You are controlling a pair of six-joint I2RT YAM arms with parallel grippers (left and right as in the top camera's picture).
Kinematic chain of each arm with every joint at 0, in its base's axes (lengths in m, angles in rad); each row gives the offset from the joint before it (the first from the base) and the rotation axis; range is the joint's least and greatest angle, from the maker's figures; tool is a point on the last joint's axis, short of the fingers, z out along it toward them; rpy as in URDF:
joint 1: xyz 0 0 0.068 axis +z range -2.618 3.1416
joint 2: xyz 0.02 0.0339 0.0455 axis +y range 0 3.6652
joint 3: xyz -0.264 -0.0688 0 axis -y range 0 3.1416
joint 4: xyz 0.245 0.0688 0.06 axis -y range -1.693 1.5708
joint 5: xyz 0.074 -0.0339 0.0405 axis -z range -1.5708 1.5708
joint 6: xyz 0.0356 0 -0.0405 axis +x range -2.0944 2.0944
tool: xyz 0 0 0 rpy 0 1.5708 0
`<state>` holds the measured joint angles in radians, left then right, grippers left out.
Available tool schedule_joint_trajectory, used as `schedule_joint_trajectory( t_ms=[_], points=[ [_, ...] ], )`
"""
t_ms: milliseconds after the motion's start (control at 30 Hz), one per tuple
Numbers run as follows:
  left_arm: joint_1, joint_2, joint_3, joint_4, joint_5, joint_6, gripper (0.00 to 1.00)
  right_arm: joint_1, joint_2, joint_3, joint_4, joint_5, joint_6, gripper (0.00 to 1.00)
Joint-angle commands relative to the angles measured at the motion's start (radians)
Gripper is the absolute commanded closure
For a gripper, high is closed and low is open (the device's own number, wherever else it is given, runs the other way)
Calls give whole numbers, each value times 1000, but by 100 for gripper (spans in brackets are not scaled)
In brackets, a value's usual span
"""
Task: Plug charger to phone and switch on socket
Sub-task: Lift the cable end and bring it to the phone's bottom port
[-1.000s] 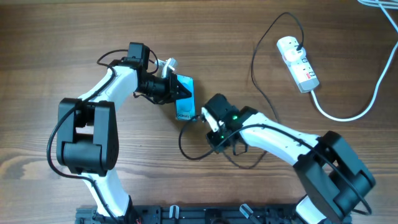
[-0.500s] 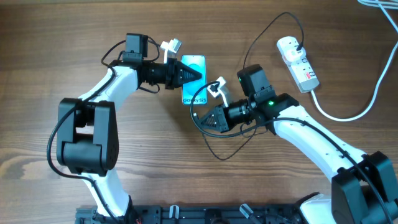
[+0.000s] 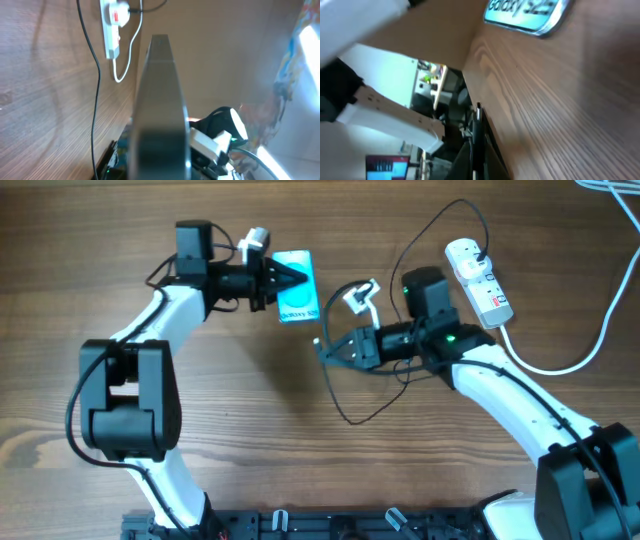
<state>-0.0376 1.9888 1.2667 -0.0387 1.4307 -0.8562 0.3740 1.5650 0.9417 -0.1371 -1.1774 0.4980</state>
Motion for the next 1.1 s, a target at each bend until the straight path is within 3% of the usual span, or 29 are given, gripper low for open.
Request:
schedule_joint_trajectory(
  t_ms=[0,367,1067],
  points=[
    [13,-5,9,31,45,-93,96,-8,-9,14,39,-18,90,96],
    [-28,-5,9,169,46,-173,96,28,0,14,201,20,225,96],
    [-65,-5,9,328,59,-304,96,29,2,14,208,124,236,96]
  ],
)
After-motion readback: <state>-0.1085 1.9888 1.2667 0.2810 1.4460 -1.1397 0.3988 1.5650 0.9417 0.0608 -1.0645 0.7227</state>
